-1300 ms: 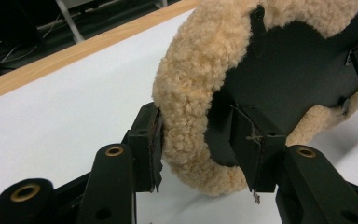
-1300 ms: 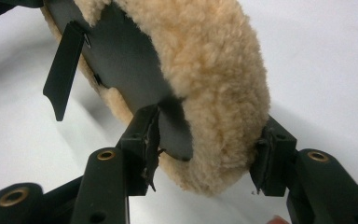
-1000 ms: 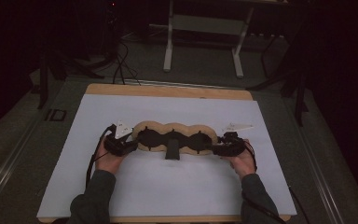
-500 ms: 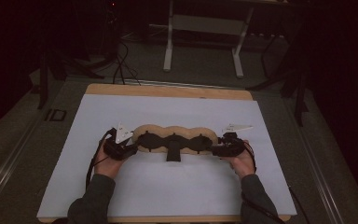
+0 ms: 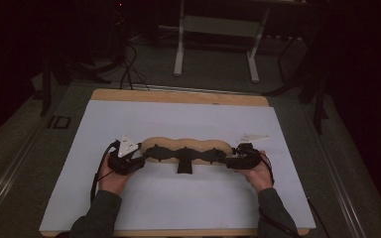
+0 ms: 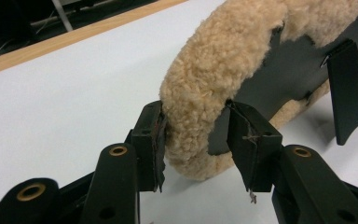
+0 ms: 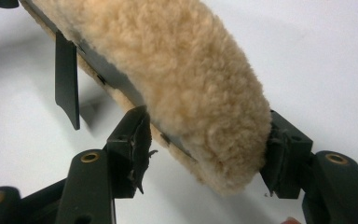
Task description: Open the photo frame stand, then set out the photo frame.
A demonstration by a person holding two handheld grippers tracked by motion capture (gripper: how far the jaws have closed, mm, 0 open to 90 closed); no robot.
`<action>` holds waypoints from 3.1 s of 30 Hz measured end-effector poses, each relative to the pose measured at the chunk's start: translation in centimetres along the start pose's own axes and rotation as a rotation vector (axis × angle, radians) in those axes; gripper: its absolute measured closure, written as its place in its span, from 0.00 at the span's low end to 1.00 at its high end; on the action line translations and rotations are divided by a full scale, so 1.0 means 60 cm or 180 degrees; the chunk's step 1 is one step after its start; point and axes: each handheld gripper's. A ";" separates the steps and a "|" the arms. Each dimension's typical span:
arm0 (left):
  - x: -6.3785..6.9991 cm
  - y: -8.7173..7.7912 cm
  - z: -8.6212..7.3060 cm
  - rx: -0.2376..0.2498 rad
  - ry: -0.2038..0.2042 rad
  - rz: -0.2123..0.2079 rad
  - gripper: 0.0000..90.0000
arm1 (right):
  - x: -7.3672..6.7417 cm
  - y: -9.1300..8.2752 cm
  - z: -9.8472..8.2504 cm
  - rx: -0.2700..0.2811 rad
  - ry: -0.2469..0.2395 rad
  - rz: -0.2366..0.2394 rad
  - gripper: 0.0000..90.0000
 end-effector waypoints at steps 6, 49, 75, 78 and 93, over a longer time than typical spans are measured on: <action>0.004 -0.005 -0.004 -0.0013 0.0033 -0.0033 0.63 | -0.010 -0.006 -0.005 -0.0015 -0.0038 -0.0081 0.44; -0.006 -0.050 -0.007 0.0193 -0.0115 -0.0283 0.55 | -0.052 -0.032 -0.046 -0.0182 0.0118 -0.0560 0.36; -0.038 -0.067 0.005 0.0536 -0.0408 -0.0249 0.64 | -0.057 -0.041 -0.046 -0.0359 0.0021 -0.0361 0.61; -0.040 -0.065 0.006 0.0536 -0.0423 -0.0230 0.65 | -0.058 -0.043 -0.045 -0.0347 0.0012 -0.0313 0.63; -0.041 -0.050 0.006 0.0451 -0.0433 -0.0120 0.67 | -0.066 -0.041 -0.041 -0.0321 -0.0016 -0.0148 0.64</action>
Point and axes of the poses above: each handheld gripper's, and its own axes: y roughly forward along the jaws, z roughly out of its top, x roughly to its right, and after that the axes turned 10 degrees about -z, right-handed
